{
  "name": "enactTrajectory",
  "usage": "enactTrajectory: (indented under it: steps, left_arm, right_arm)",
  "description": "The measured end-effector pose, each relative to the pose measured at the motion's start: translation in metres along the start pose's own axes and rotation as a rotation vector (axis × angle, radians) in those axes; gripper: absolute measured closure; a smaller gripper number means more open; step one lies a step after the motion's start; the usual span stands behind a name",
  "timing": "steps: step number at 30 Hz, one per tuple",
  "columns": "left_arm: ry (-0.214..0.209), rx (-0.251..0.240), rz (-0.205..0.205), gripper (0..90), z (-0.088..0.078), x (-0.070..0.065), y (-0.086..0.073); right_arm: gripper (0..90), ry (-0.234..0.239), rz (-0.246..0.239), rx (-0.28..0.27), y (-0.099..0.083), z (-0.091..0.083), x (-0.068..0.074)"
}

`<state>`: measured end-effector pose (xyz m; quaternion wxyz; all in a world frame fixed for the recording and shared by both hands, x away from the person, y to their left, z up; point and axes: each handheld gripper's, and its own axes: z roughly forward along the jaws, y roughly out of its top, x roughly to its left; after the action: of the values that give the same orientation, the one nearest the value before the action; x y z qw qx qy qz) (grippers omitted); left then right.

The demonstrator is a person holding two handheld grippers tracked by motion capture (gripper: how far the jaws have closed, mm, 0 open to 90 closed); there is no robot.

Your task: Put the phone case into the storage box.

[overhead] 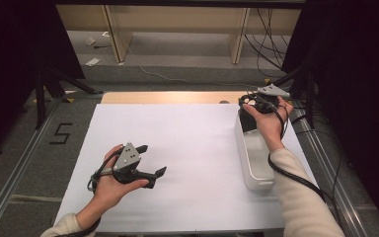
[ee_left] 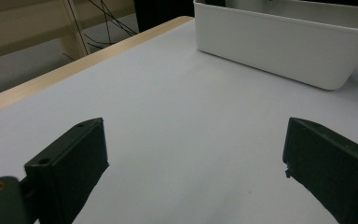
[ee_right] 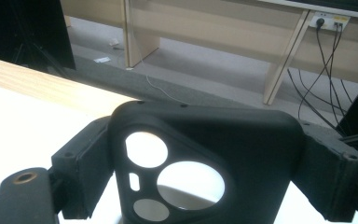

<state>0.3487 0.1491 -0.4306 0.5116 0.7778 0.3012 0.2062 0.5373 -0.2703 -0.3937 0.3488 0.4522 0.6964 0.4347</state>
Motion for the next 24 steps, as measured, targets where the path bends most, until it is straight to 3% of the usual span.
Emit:
enactTrajectory:
  steps: [24]
  left_arm:
    - [-0.003,-0.001,0.0,6.0,0.0008,-0.0003,-0.0002]
  right_arm:
    - [15.5,-0.003,0.002,0.019,-0.0039,0.0082,0.0003]
